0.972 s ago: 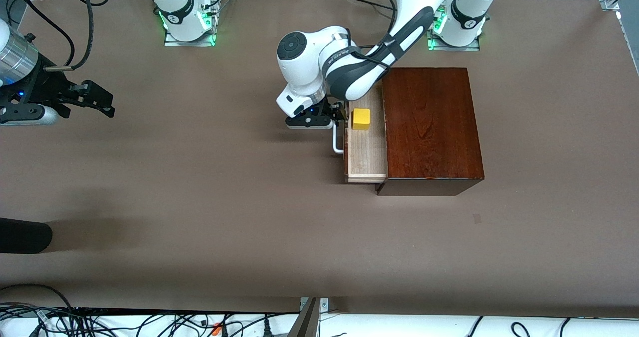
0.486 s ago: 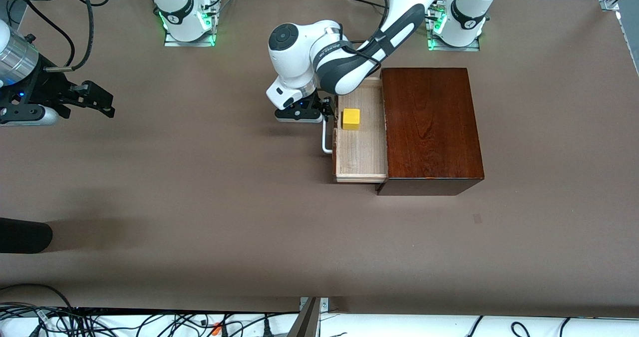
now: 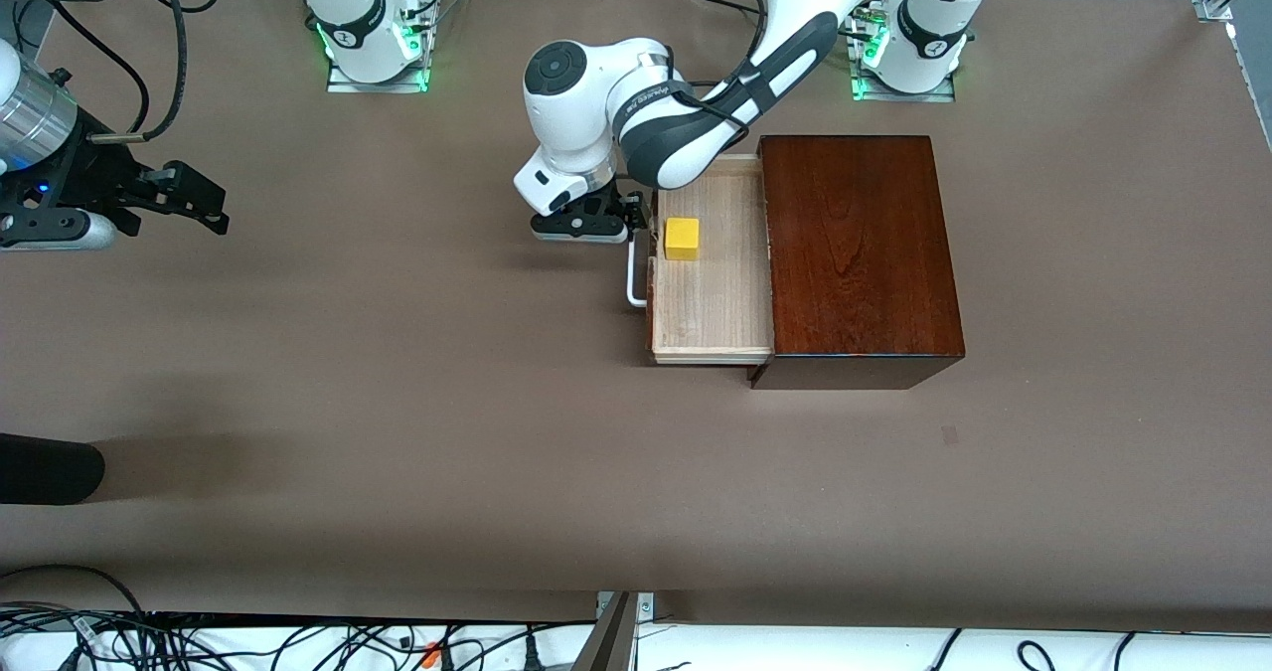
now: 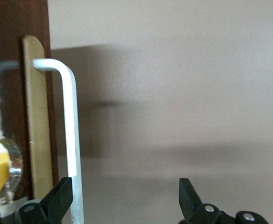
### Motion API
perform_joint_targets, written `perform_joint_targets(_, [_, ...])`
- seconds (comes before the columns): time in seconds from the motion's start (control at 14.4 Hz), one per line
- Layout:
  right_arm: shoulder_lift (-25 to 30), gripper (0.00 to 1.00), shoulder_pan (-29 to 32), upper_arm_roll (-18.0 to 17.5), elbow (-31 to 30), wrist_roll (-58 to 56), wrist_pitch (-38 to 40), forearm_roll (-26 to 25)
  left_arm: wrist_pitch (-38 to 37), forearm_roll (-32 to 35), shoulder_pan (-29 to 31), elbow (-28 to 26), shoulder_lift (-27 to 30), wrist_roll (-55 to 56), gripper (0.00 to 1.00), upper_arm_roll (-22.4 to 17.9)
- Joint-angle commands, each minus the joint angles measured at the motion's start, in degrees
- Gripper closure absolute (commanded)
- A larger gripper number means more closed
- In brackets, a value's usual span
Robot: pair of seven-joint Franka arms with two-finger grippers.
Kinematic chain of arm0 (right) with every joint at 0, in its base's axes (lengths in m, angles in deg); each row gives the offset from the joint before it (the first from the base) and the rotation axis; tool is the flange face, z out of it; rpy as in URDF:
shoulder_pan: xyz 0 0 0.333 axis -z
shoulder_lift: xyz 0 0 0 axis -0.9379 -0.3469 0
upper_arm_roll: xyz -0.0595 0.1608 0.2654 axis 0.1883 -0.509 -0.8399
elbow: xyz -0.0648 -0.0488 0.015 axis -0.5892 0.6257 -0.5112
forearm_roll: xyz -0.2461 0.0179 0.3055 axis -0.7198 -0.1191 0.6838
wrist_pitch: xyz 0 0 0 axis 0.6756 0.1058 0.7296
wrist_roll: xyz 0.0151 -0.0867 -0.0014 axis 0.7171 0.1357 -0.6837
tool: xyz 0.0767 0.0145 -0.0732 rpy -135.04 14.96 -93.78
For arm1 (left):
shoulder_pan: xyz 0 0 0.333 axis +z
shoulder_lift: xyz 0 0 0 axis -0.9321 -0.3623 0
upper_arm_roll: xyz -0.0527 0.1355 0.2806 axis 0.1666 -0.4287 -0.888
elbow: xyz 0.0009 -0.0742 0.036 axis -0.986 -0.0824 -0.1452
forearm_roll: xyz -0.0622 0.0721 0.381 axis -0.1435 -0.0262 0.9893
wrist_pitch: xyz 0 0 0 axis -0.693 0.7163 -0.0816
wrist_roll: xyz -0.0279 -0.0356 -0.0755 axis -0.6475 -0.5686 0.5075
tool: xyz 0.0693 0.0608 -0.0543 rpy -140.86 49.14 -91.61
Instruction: Open drawer, take yellow block, close drawer
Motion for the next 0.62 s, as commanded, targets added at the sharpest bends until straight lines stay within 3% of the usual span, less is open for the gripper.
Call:
perform_joint_targets(0.0, [0.03, 0.0, 0.27, -0.05, 0.56, 0.14, 0.65, 0.91, -4.71, -3.67, 2.66, 1.65, 1.88, -3.52, 0.0, 0.96])
perform_joint_targets(0.28, [0.03, 0.0, 0.27, -0.05, 0.65, 0.14, 0.65, 0.65, -9.89, -11.31, 7.75, 0.51, 9.08, -10.89, 0.0, 1.05])
perform_joint_targets(0.56, [0.03, 0.0, 0.18, -0.05, 0.56, 0.66, 0.74, 0.38, -16.14, -18.7, 17.93, -2.9, 18.57, -20.47, 0.0, 1.75])
